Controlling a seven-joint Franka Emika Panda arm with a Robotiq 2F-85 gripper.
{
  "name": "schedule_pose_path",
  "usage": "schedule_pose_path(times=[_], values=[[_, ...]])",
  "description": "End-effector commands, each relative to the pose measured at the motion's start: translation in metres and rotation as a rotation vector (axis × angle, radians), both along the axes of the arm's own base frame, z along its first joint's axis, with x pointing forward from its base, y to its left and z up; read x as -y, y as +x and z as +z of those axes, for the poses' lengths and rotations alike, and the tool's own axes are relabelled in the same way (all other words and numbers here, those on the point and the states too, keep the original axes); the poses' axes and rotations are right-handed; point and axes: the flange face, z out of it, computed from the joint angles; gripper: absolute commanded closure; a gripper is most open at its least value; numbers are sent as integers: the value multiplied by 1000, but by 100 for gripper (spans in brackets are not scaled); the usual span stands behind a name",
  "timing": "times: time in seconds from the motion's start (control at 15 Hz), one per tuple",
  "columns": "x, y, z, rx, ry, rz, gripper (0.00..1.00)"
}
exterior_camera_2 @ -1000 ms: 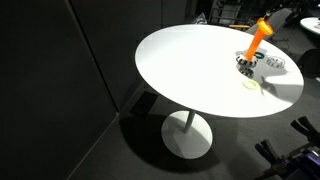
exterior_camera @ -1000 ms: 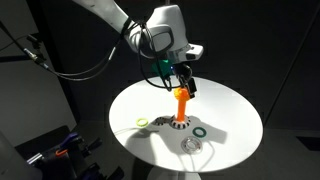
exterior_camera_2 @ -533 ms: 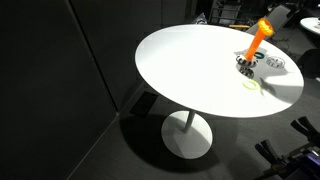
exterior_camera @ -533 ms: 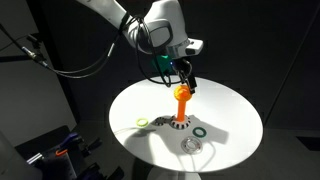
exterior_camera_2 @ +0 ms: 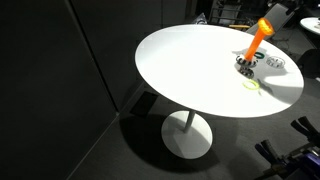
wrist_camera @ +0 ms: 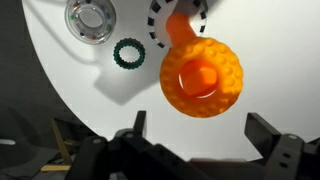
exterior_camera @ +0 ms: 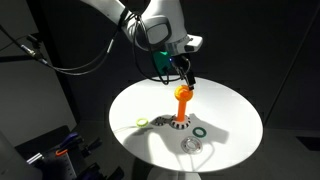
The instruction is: Put the orange ring around the rod
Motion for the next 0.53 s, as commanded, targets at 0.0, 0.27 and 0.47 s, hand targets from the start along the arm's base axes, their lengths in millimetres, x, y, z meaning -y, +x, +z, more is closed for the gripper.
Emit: schedule_pose_path(times=[0.0, 0.27, 0.47], values=[[-6, -2, 7, 2, 33, 19, 0], [-15, 0, 4, 17, 42, 42, 0], [-21, 3, 3, 25, 46, 62, 0]])
